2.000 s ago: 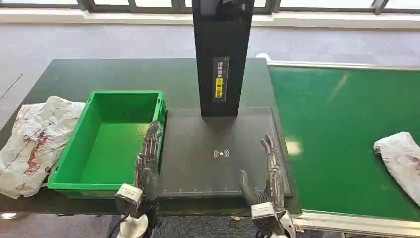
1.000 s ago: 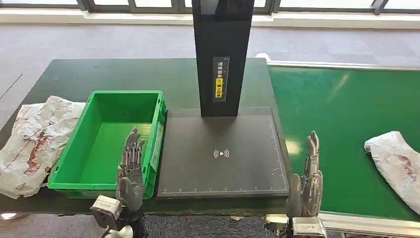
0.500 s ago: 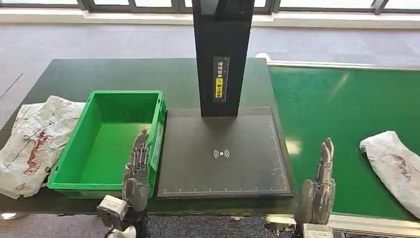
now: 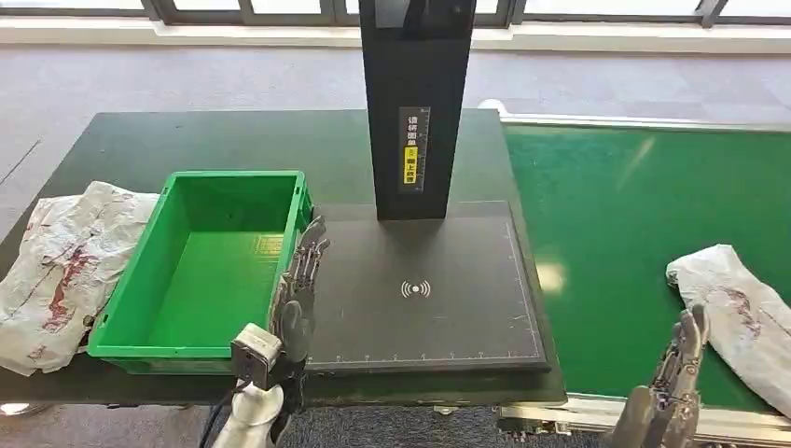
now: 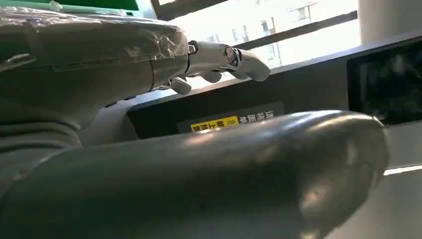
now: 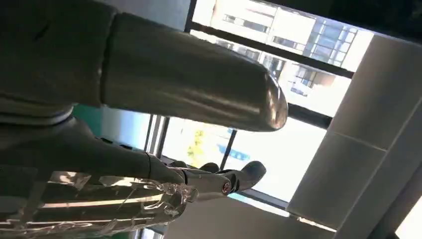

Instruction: Moved the parcel from conveyor to table for the left to box.

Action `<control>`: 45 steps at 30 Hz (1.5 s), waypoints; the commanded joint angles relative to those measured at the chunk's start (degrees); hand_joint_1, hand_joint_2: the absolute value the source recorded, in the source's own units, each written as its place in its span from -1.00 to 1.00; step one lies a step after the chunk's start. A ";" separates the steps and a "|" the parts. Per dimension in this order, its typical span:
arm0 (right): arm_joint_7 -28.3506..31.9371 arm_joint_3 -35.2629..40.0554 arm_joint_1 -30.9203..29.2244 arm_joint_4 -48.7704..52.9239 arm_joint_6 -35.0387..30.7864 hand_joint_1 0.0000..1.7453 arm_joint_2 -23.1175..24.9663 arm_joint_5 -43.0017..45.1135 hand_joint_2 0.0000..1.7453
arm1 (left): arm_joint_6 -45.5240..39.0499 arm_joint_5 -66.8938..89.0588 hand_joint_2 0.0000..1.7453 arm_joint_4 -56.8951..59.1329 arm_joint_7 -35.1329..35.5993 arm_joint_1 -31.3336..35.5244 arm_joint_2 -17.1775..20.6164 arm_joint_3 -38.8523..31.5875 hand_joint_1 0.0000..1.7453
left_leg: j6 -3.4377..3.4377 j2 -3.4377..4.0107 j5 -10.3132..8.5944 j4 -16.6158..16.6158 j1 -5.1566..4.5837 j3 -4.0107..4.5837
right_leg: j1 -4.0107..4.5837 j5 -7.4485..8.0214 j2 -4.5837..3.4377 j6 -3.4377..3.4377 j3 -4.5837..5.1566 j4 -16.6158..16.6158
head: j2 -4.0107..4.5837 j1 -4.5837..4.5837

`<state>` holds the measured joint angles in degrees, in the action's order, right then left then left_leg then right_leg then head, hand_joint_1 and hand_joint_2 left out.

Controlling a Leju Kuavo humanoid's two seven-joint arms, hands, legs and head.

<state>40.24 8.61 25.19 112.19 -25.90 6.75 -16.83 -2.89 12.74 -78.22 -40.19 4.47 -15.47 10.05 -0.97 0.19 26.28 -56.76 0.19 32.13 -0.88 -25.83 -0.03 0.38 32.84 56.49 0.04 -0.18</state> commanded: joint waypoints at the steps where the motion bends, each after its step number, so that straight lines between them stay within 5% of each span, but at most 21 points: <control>1: -1.86 -9.30 -4.39 -9.70 3.06 -1.00 5.66 -13.32 1.00 | -3.27 -0.78 -1.00 -2.77 0.19 -3.96 1.64 -0.79 -1.00 | 0.02 -0.01 0.01 0.11 0.04 -0.13 | 0.04 0.01 0.01 -0.03 -0.15 -0.15 | -0.02 0.02; 4: -13.48 -17.88 -8.50 -13.04 1.12 -1.00 8.39 -30.14 1.00 | -3.72 -1.04 -1.00 -5.33 0.19 -5.69 1.74 -0.55 -1.00 | -0.01 0.25 0.05 0.15 0.06 0.01 | 0.06 0.06 -0.24 -0.03 -0.21 -0.14 | -0.02 0.00; 7: -13.54 -19.80 -9.11 -12.83 2.67 -1.00 7.80 -29.63 1.00 | -3.82 -0.60 -1.00 -5.04 0.19 -5.50 1.24 -0.57 -1.00 | -0.02 0.06 0.13 0.16 0.05 0.25 | 0.06 -0.02 -0.07 -0.03 -0.20 -0.15 | -0.02 0.02; 9: -17.22 -23.28 -9.76 -13.51 2.36 -1.00 8.45 -38.14 1.00 | -3.65 -0.26 -1.00 -5.00 0.19 -5.49 0.79 -1.03 -1.00 | 0.11 -0.07 0.05 0.13 0.09 -0.07 | 0.10 -0.05 0.10 0.01 -0.24 -0.19 | -0.02 0.02; 15: -27.54 -34.03 -18.37 -29.82 4.48 -1.00 -0.02 -54.06 1.00 | -3.38 -3.00 -1.00 -4.59 0.19 -5.60 1.20 -1.59 -1.00 | 0.16 -0.03 0.03 0.14 0.06 -0.15 | 0.06 0.04 0.04 0.06 -0.37 -0.26 | 0.00 0.00; 19: -29.62 -38.09 -20.39 -38.13 4.45 -1.00 -4.85 -58.42 1.00 | -3.44 -5.36 -1.00 -5.04 0.19 -5.35 1.62 -1.66 -1.00 | 0.19 -0.10 0.05 0.04 0.06 -0.08 | 0.05 0.02 0.12 0.09 -0.34 -0.22 | 0.00 0.00; 30: -33.27 -42.10 -24.09 -45.69 7.06 -1.00 -7.79 -61.21 1.00 | -6.39 -4.58 -1.00 -1.79 0.19 -4.33 -0.32 -3.97 -1.00 | 0.21 -0.22 0.04 0.07 0.00 -0.07 | -0.01 0.04 0.22 0.10 -0.37 -0.26 | -0.02 0.00; 31: -33.96 -42.74 -25.48 -48.81 7.11 -1.00 -9.26 -61.38 1.00 | -6.82 -4.61 -1.00 -1.61 0.19 -4.35 -0.54 -4.20 -1.00 | 0.22 -0.22 0.03 0.09 0.01 -0.07 | 0.00 0.05 0.22 0.09 -0.38 -0.29 | 0.00 0.00; 32: -35.95 -43.65 -38.18 -77.50 1.14 -1.00 -18.79 -62.64 1.00 | -13.48 -4.79 -1.00 -0.47 0.19 -4.46 -0.91 -5.09 -1.00 | 0.22 -0.10 0.07 0.05 0.00 -0.07 | -0.01 0.06 0.09 0.10 -0.33 -0.24 | -0.02 0.00; 45: -36.85 -44.02 -40.91 -84.19 -1.25 -1.00 -20.24 -62.43 1.00 | -15.38 -4.92 -1.00 0.73 0.19 -2.74 0.14 -3.53 -1.00 | 0.24 -0.11 0.07 -0.06 -0.04 0.01 | -0.05 0.06 0.08 0.16 -0.20 -0.11 | 0.00 0.00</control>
<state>3.34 -32.33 -12.16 36.98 -26.95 -12.57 -79.69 -17.14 7.52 -80.94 -40.06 -0.96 -15.15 7.93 -0.73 0.07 26.35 -56.87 0.11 32.20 -0.97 -25.80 0.04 0.58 32.74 56.47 0.04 -0.17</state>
